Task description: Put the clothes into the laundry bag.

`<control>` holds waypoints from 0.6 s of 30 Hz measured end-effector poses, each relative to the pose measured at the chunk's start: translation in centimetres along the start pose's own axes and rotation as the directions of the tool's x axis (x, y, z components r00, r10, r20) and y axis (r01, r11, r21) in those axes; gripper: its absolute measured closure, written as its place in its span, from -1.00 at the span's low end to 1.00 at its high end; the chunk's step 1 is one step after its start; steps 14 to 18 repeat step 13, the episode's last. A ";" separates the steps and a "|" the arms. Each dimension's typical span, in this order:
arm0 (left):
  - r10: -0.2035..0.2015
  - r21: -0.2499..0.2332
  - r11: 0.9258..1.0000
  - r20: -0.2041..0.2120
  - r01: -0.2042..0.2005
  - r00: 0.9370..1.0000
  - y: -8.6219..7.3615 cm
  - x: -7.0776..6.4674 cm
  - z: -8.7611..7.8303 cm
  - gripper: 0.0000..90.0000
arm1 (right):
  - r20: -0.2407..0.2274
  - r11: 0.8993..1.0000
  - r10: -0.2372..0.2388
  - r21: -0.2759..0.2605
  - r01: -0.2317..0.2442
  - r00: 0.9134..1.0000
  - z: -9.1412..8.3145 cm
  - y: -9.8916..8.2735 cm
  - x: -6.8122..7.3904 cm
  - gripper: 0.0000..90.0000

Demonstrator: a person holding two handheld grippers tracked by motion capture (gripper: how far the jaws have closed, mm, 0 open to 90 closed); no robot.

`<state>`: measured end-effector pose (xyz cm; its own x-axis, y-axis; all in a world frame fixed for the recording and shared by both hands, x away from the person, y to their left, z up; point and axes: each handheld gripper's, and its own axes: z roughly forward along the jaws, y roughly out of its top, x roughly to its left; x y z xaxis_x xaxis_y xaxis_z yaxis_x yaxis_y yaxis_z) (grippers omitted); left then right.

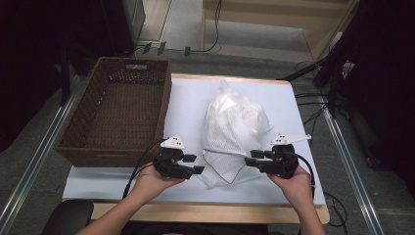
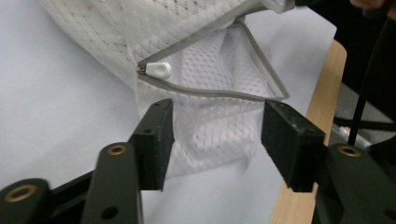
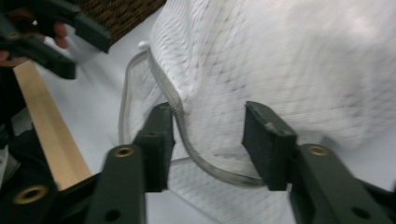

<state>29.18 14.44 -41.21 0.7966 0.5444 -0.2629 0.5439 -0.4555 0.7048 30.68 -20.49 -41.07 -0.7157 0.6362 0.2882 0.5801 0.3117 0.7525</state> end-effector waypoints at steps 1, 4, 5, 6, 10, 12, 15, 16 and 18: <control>0.007 0.008 1.000 0.007 -0.007 1.000 -0.1 0.0 -0.1 -0.10 | 0.012 1.000 -0.002 -0.018 0.002 1.000 -0.3 0.0 -0.2 0.10; -0.004 0.028 1.000 0.020 0.004 1.000 -0.2 0.2 -0.5 -0.15 | 0.066 0.997 0.015 -0.074 -0.010 0.998 -1.1 -0.3 -1.0 -0.06; -0.011 0.022 1.000 0.025 0.010 1.000 -0.2 0.3 -0.6 -0.16 | 0.074 0.996 0.027 -0.087 -0.020 0.997 -1.3 -0.3 -1.2 -0.09; -0.018 0.018 1.000 0.033 0.017 0.999 -0.2 0.4 -0.7 -0.17 | 0.083 0.995 0.037 -0.095 -0.029 0.996 -1.4 -0.4 -1.4 -0.09; -0.009 0.017 1.000 0.030 0.009 0.999 -0.2 0.7 -0.8 -0.20 | 0.110 0.993 0.046 -0.111 -0.034 0.993 -1.7 -0.6 -2.0 -0.13; -0.011 0.017 1.000 0.031 0.010 0.999 -0.2 0.8 -0.8 -0.22 | 0.116 0.993 0.049 -0.113 -0.036 0.992 -1.7 -0.7 -2.2 -0.14; -0.007 0.019 1.000 0.029 0.007 1.000 -0.2 0.9 -0.8 -0.22 | 0.117 0.993 0.051 -0.115 -0.037 0.992 -1.7 -0.7 -2.2 -0.15; -0.007 0.019 1.000 0.029 0.007 1.000 -0.2 0.9 -0.8 -0.22 | 0.117 0.993 0.051 -0.115 -0.037 0.992 -1.7 -0.7 -2.2 -0.15; -0.007 0.019 1.000 0.029 0.007 1.000 -0.2 0.9 -0.8 -0.22 | 0.117 0.993 0.051 -0.115 -0.037 0.992 -1.7 -0.7 -2.2 -0.15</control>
